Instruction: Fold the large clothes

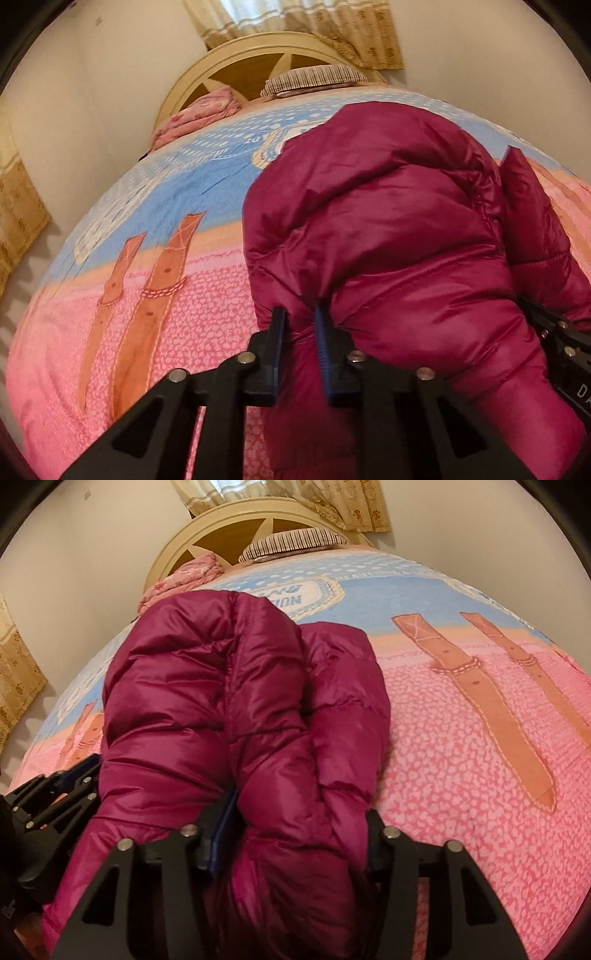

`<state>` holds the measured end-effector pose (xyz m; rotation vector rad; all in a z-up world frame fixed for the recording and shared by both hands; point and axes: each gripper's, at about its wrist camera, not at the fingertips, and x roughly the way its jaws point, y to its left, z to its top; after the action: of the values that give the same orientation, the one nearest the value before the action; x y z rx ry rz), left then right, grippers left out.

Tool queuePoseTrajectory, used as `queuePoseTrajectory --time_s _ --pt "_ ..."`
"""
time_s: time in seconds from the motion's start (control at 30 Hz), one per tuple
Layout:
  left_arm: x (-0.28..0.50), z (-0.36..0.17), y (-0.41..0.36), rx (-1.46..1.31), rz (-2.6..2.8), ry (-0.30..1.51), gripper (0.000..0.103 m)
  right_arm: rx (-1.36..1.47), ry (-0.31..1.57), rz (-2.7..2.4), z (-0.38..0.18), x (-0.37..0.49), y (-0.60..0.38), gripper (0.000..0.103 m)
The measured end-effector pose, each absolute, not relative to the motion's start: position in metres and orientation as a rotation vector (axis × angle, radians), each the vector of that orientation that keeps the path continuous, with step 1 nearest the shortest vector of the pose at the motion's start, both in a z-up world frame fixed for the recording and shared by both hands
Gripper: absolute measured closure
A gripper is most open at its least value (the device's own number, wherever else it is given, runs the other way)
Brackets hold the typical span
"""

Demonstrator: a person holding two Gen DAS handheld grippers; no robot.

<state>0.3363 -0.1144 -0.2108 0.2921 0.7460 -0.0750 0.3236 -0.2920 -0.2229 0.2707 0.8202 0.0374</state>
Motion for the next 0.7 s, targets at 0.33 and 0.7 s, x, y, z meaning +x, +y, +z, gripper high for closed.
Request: queuePoseTrajectory --time_s 0.33,0.7 --pt "0.317 -0.186 -0.11 0.322 -0.054 0.681 0.103 0.243 0.766 0.055 -0.211 0.307 -0.279 0.079" --pt "0.285 -0.143 -0.057 0.275 -0.011 0.61 0.103 0.27 0.716 0.138 -0.191 0.294 -0.253 0.082"
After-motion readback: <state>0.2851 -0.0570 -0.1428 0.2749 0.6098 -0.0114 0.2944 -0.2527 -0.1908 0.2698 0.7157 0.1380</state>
